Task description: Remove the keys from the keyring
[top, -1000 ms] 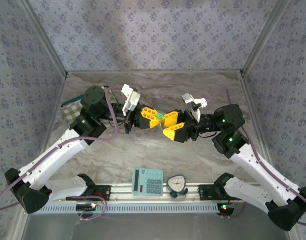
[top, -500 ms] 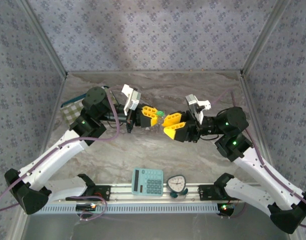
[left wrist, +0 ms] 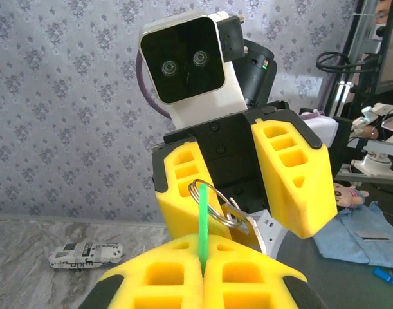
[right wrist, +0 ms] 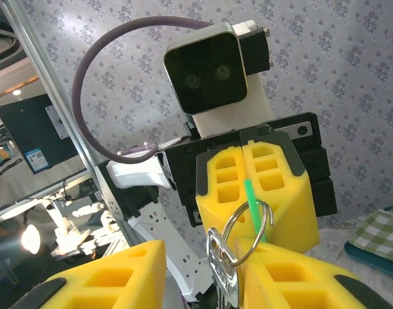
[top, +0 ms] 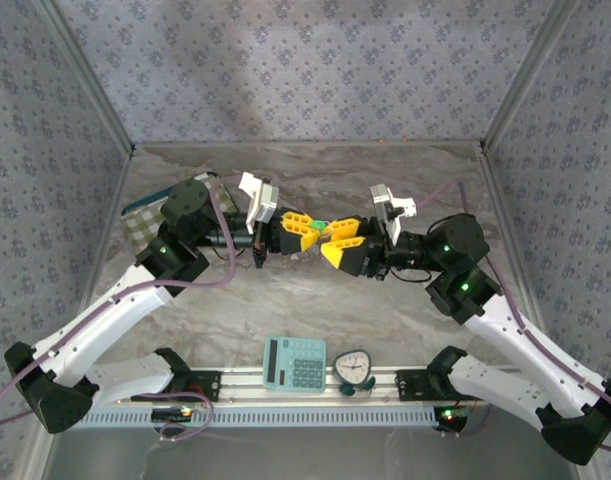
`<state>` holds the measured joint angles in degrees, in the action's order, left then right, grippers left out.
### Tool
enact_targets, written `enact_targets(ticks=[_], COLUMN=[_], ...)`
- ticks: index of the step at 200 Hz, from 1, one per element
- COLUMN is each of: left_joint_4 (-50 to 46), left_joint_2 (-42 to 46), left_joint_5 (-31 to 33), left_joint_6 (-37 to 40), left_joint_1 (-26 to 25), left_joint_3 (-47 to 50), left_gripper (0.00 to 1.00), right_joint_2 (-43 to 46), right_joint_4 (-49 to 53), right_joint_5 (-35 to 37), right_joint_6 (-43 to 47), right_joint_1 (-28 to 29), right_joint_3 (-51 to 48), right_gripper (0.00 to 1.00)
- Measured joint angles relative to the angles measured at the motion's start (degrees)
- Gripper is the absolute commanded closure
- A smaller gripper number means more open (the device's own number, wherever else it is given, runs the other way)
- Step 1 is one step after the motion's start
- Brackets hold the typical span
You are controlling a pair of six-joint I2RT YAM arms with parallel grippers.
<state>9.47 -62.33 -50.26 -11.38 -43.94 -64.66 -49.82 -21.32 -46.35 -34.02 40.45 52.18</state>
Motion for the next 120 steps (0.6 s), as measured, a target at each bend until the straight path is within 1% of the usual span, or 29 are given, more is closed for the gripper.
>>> enact_targets(ticks=[21, 47, 74, 120], left_joint_4=[0.3, 1.4, 2.8, 4.3], left_joint_2=[0.3, 1.6, 3.0, 4.1], left_joint_5=[1.4, 5.2, 8.6, 12.0], left_joint_6=[0.0, 0.3, 0.4, 0.4], left_joint_1=[0.0, -0.3, -0.8, -0.9], left_joint_3=[0.8, 3.3, 5.2, 6.1], left_gripper=[1.0, 1.0, 1.0, 1.0], right_joint_2=[-0.1, -0.2, -0.3, -1.5], right_joint_4=[-0.9, -2.6, -4.3, -6.8], right_joint_5=[1.0, 2.4, 4.5, 7.6], right_joint_6=[-0.4, -1.0, -1.8, -3.1], right_joint_1=[0.1, 0.7, 1.8, 2.3], right_joint_3=[-0.7, -1.4, -2.6, -5.0], right_gripper=[0.68, 0.67, 0.7, 0.69])
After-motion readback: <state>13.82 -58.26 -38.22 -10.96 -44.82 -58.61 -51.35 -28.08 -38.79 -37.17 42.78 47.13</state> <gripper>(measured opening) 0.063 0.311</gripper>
